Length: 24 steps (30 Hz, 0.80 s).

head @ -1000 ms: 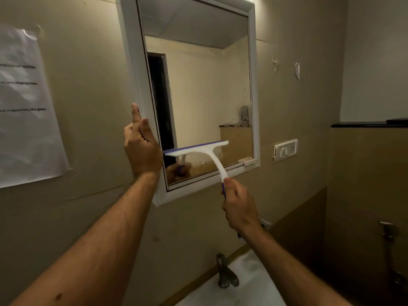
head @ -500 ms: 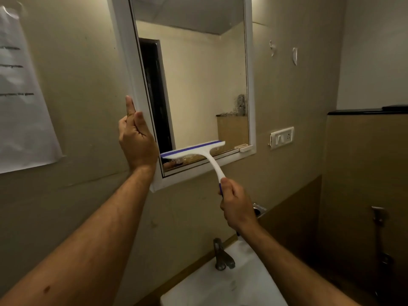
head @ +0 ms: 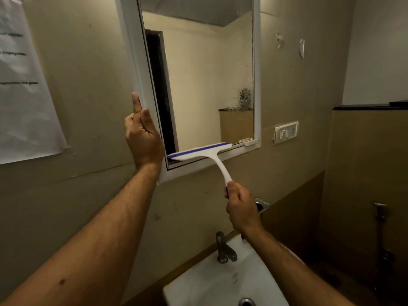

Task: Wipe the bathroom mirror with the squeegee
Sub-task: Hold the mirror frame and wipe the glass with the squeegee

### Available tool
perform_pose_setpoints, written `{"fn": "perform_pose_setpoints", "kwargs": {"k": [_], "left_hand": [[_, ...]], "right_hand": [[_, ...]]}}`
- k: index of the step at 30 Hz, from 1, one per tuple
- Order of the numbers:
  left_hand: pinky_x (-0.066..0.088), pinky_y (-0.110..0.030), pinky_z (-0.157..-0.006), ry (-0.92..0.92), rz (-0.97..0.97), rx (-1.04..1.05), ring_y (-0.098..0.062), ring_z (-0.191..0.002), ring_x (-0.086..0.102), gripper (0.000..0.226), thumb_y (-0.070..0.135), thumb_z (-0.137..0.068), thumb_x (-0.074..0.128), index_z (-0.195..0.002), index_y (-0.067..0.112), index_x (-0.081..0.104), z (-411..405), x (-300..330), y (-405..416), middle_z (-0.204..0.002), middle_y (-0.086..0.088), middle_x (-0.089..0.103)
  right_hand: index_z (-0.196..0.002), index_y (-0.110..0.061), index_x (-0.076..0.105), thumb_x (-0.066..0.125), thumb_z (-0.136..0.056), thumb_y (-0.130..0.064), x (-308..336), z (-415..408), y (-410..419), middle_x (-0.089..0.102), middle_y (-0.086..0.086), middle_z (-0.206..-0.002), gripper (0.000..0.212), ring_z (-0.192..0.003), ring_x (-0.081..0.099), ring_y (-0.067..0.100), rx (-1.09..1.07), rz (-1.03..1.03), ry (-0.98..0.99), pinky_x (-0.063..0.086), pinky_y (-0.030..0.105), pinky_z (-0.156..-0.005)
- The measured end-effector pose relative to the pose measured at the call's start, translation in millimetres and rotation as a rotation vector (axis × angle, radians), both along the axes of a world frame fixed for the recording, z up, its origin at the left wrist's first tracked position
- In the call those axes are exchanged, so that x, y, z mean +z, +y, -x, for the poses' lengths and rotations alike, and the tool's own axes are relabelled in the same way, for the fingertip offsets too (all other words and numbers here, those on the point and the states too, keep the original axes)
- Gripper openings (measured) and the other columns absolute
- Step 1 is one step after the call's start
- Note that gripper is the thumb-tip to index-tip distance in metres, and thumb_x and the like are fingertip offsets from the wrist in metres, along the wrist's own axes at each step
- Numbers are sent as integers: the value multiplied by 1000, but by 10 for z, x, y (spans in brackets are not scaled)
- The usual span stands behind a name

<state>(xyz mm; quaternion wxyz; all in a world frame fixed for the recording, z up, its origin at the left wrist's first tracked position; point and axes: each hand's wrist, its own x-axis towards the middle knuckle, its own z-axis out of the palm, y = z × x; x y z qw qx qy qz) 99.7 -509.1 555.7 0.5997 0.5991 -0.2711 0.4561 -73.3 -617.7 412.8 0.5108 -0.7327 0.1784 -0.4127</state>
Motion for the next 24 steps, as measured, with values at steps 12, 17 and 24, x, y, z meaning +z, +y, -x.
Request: {"fn": "perform_pose_setpoints", "kwargs": {"k": [12,17,24], "left_hand": [[31,5,-63,-26,-16,-2,4,-62,41,44,23,-103,34,-145,13,36,-32,-26,8,-97,-20,57],[44,-22,-71,-16,-2,-7,-7,-72,45,44,25,-103,33,-145,15,36,-39,-28,0,-98,-18,58],[33,1,-63,-1,-10,-8,-1,-61,39,43,25,-103,34,-143,12,40,-64,-55,-13,-94,-8,52]], "right_hand": [[-82,-27,51,33,-103,-44,418,26,51,45,-3,-64,32,-53,41,10,36,8,-14,36,27,-48],[-81,-24,52,35,-102,-43,120,115,-5,45,-1,-66,33,-58,42,11,30,-4,63,37,28,-52],[-81,-28,52,34,-102,-45,471,49,79,47,-2,-65,32,-56,44,11,12,47,-28,39,29,-51]]}}
